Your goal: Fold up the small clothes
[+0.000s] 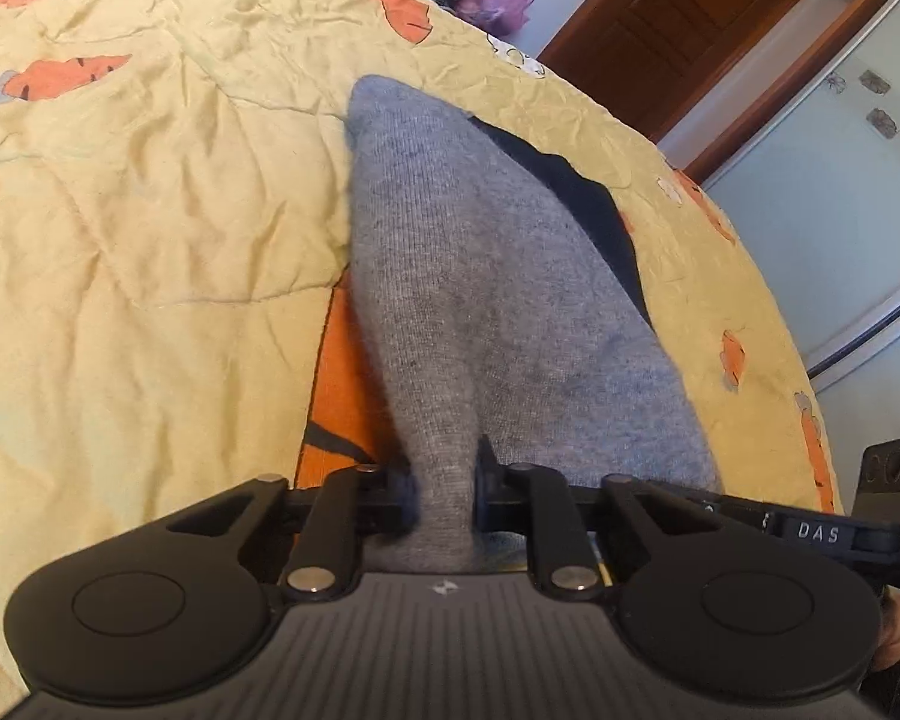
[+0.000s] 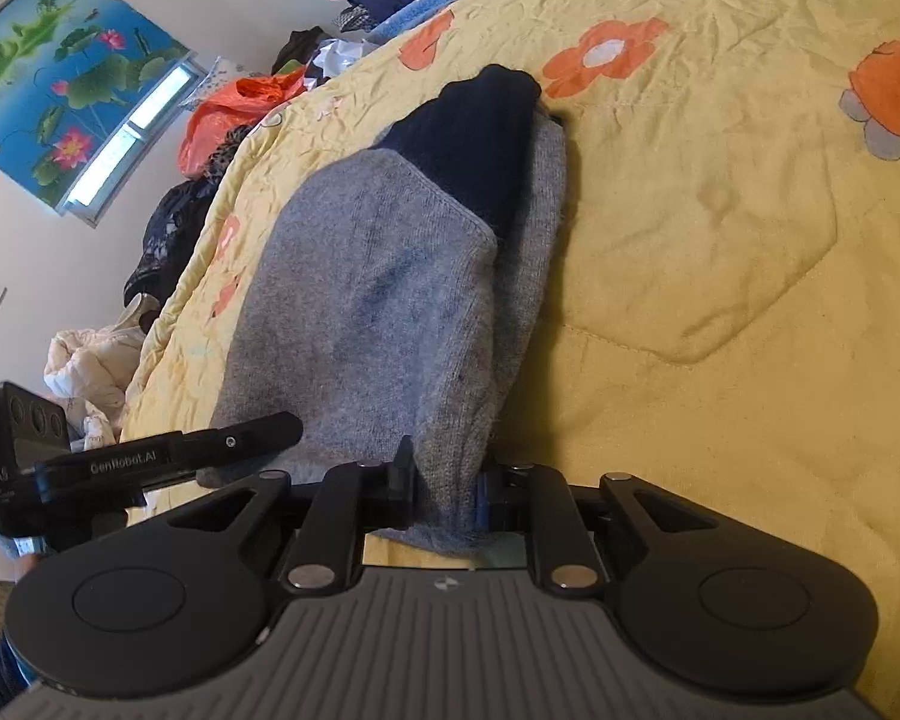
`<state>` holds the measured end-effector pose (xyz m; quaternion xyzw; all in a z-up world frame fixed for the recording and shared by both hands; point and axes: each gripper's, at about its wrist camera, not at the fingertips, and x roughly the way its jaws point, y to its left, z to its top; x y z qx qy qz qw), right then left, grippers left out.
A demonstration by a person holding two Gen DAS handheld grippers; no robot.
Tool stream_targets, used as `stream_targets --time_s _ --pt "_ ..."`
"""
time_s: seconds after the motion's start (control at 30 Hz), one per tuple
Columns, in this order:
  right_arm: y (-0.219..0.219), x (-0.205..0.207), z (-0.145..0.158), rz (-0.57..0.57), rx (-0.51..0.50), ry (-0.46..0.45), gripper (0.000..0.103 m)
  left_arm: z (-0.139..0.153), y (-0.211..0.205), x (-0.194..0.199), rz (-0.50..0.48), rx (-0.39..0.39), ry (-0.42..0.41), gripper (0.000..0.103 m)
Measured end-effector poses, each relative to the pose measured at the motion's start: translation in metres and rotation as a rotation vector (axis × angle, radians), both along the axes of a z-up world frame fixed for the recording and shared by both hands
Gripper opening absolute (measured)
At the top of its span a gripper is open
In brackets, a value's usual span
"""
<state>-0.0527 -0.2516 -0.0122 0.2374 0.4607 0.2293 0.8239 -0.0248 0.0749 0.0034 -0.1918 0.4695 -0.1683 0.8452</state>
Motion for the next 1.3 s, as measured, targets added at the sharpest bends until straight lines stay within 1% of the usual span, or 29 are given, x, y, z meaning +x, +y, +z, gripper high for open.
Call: stream_targets --time_s 0.07,0.1,0.17,0.2,0.23,0.27,0.3,0.33,0.37,0.4,0.43,0.5,0.53,0.57,0.63,0.7,0.73,0.8,0.87,0.9,0.93,1.03,1.1,1.17,1.2,1.27,1.3 --pt "0.005 -0.01 0.011 0.037 -0.036 -0.04 0.023 0.012 -0.003 -0.011 -0.021 0.046 -0.033 0.012" --pt "0.005 -0.015 0.019 0.062 -0.039 -0.063 0.023 0.016 -0.004 -0.017 -0.043 0.066 -0.05 0.012" --pt "0.001 -0.027 0.028 0.075 -0.032 -0.085 0.023 0.015 -0.006 -0.026 -0.089 0.122 -0.067 0.012" --pt "-0.001 -0.03 0.028 0.069 -0.042 -0.084 0.023 0.01 -0.01 -0.03 -0.104 0.164 -0.08 0.014" --pt "-0.001 -0.031 0.024 0.076 -0.067 -0.085 0.023 0.008 -0.012 -0.035 -0.115 0.194 -0.099 0.017" --pt "0.0 -0.031 0.018 0.083 -0.088 -0.08 0.024 0.011 -0.013 -0.042 -0.116 0.218 -0.127 0.017" --pt "0.0 -0.03 0.014 0.075 -0.091 -0.068 0.031 0.016 -0.013 -0.047 -0.111 0.238 -0.145 0.024" --pt "-0.002 -0.029 0.013 0.056 -0.079 -0.056 0.039 0.023 -0.013 -0.051 -0.103 0.264 -0.161 0.033" --pt "-0.004 -0.03 0.017 0.038 -0.064 -0.061 0.042 0.033 -0.011 -0.057 -0.088 0.301 -0.197 0.037" --pt "-0.007 -0.031 0.025 0.024 -0.045 -0.094 0.049 0.045 -0.011 -0.063 -0.065 0.342 -0.259 0.049" --pt "-0.011 -0.031 0.034 0.002 -0.031 -0.138 0.054 0.056 -0.013 -0.067 -0.046 0.387 -0.334 0.073" --pt "-0.015 -0.02 0.054 -0.063 -0.034 -0.217 0.055 0.07 -0.026 -0.064 -0.031 0.459 -0.475 0.095" --pt "-0.015 -0.008 0.062 -0.092 -0.039 -0.24 0.055 0.072 -0.034 -0.058 -0.039 0.473 -0.52 0.095" --pt "-0.012 0.006 0.069 -0.108 -0.04 -0.256 0.055 0.069 -0.044 -0.048 -0.051 0.48 -0.531 0.095" --pt "0.001 0.035 0.081 -0.12 -0.043 -0.288 0.055 0.055 -0.063 -0.022 -0.082 0.48 -0.486 0.094" --pt "0.018 0.067 0.084 -0.088 -0.021 -0.28 0.057 0.038 -0.081 -0.003 -0.122 0.489 -0.457 0.094" --pt "0.027 0.082 0.082 -0.068 -0.018 -0.261 0.057 0.029 -0.089 0.003 -0.139 0.509 -0.447 0.093" --pt "0.04 0.11 0.07 -0.05 -0.049 -0.189 0.057 0.01 -0.1 0.01 -0.162 0.56 -0.412 0.094" --pt "0.051 0.133 0.043 -0.046 -0.139 -0.064 0.055 0.003 -0.102 0.012 -0.156 0.575 -0.414 0.096" --pt "0.053 0.139 0.031 -0.042 -0.163 -0.039 0.055 0.003 -0.102 0.012 -0.152 0.575 -0.409 0.096" --pt "0.051 0.138 0.028 -0.04 -0.151 -0.089 0.055 0.003 -0.101 0.013 -0.15 0.572 -0.403 0.096" --pt "0.048 0.14 0.024 -0.064 -0.118 -0.055 0.055 0.002 -0.1 0.014 -0.155 0.572 -0.405 0.097" --pt "0.051 0.139 0.025 -0.039 -0.143 -0.073 0.055 0.001 -0.101 0.013 -0.155 0.574 -0.407 0.097" --pt "0.053 0.134 0.029 -0.029 -0.166 -0.097 0.055 0.002 -0.101 0.011 -0.153 0.574 -0.407 0.097" --pt "0.051 0.129 0.031 -0.042 -0.168 -0.108 0.054 0.001 -0.101 0.012 -0.152 0.574 -0.407 0.097" --pt "0.047 0.116 0.041 -0.09 -0.168 -0.13 0.057 0.001 -0.1 0.012 -0.15 0.573 -0.41 0.097" --pt "0.044 0.106 0.045 -0.097 -0.154 -0.159 0.057 0.001 -0.1 0.011 -0.149 0.572 -0.412 0.097"
